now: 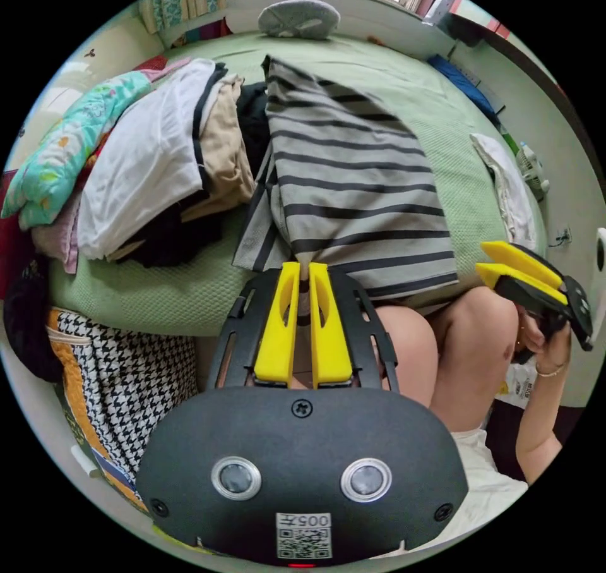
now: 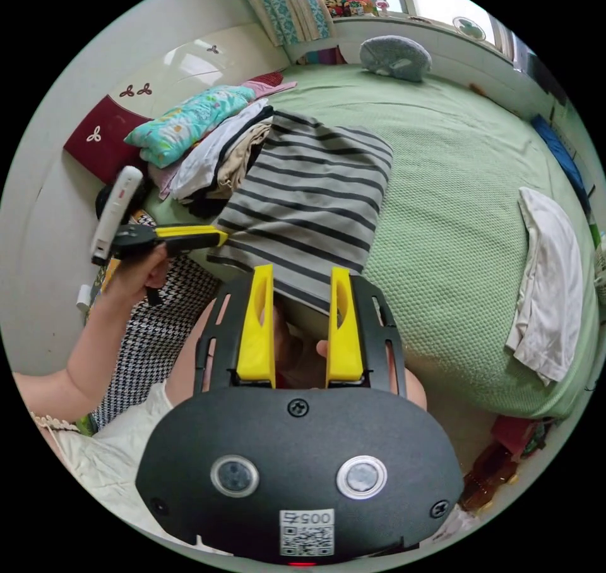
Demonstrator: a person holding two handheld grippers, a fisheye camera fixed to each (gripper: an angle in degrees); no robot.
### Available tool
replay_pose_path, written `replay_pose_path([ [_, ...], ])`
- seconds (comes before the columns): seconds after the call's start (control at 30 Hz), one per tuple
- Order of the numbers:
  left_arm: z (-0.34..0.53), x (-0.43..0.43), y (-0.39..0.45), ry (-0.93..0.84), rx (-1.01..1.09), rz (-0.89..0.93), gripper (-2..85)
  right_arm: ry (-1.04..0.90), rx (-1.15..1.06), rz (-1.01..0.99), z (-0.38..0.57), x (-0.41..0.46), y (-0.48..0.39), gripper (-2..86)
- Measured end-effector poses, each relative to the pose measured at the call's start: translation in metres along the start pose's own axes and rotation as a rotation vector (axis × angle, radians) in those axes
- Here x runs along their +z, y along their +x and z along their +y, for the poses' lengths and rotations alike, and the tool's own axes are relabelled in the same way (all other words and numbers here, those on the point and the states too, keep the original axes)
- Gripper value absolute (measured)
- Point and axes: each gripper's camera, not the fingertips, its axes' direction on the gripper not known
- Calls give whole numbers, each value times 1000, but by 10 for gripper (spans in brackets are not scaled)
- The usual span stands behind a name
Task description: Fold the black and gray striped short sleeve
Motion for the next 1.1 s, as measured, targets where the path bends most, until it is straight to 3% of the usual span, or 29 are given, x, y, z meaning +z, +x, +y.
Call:
replay_pose_path([
  [0.1, -1, -10, -10, 31, -2, 43, 41, -1, 54, 10, -1, 8, 6, 90],
  [0.27, -8, 35, -24, -82, -56, -83, 40, -83, 121, 185, -15, 52, 4, 14],
  [0.37, -7, 33, -24, -58, -64, -77, 42, -226, 81, 283, -17, 98, -3, -5],
  [0.47, -4, 22, -34, -57, -77, -21, 57, -217, -22, 346, -14, 108, -12, -8],
  [0.63, -2, -18, -42, 63, -82, 61, 80, -253, 23, 283, -17, 114, 2, -9],
  [0.83, -59, -63, -15, 193, -33, 53, 65, -372, -43, 122, -27, 98, 25, -10],
  [0.97, -92, -98, -6, 391, 26, 43, 38, -117, -3, -5, -42, 40, 49, -4],
  [1.1, -147, -73, -2, 340, 40, 77, 17, 125, 75, 42, -85, 23, 87, 37],
])
